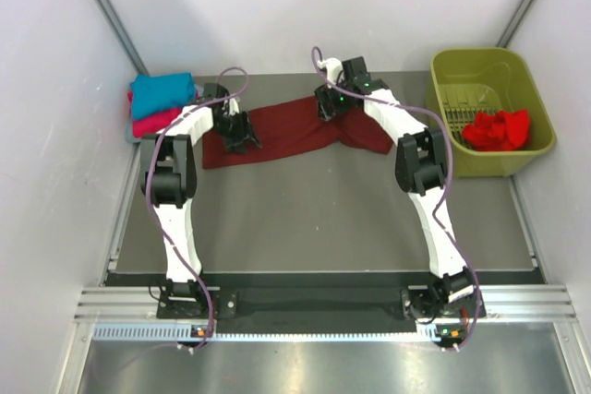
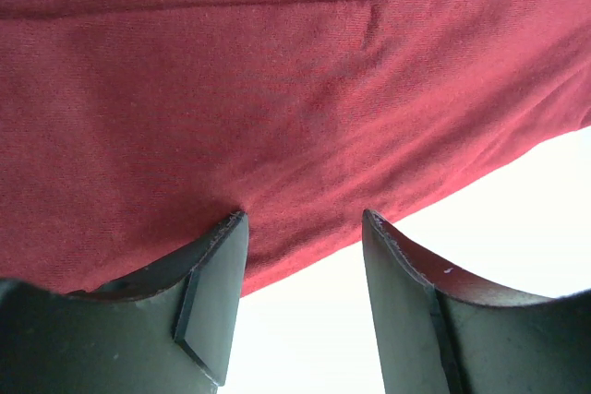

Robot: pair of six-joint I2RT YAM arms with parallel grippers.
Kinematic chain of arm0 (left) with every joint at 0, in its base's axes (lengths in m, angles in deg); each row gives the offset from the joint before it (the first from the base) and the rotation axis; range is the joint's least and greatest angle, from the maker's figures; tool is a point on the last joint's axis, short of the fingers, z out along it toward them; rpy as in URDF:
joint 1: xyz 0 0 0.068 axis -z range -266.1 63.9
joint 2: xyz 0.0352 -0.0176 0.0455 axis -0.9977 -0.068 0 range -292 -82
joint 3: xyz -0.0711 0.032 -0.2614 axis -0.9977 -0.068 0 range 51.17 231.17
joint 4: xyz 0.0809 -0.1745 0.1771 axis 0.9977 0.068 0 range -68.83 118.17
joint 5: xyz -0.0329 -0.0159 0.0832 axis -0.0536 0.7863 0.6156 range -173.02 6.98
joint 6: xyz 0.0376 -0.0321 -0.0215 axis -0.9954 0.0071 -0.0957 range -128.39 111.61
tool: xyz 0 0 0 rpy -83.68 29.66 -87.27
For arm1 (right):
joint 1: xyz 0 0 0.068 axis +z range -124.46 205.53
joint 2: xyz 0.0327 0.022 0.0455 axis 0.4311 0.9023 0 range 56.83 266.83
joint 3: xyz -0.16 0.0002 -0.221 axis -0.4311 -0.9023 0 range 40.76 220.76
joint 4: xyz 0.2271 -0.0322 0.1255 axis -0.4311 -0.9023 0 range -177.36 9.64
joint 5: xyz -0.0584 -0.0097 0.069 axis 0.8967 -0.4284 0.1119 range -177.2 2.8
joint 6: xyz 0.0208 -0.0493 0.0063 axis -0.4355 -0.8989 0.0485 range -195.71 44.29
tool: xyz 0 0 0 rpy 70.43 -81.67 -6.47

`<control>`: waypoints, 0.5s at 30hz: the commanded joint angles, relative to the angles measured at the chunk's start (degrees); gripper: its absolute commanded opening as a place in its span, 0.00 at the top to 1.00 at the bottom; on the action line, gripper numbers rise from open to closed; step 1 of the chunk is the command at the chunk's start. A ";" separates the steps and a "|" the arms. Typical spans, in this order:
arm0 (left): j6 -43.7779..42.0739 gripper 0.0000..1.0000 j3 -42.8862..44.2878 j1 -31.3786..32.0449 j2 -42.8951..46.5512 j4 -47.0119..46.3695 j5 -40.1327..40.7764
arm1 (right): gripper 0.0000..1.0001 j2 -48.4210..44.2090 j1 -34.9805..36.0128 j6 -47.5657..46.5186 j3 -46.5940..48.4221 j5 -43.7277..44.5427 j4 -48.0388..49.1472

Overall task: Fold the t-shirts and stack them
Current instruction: Fold the tshirt

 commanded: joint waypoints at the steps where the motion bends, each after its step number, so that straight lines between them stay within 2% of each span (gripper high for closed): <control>1: -1.03 0.42 -2.03 -0.17 1.46 2.18 3.81 | 0.32 -2.45 0.08 -0.94 5.69 2.50 6.33; 11: -1.38 0.41 -0.80 -0.17 1.37 2.36 4.08 | 0.31 -4.12 -0.01 -2.00 3.84 3.55 6.15; 15: -1.64 0.41 -1.15 -0.17 1.72 2.71 4.17 | 0.31 -8.15 -0.01 -0.42 2.89 3.03 5.54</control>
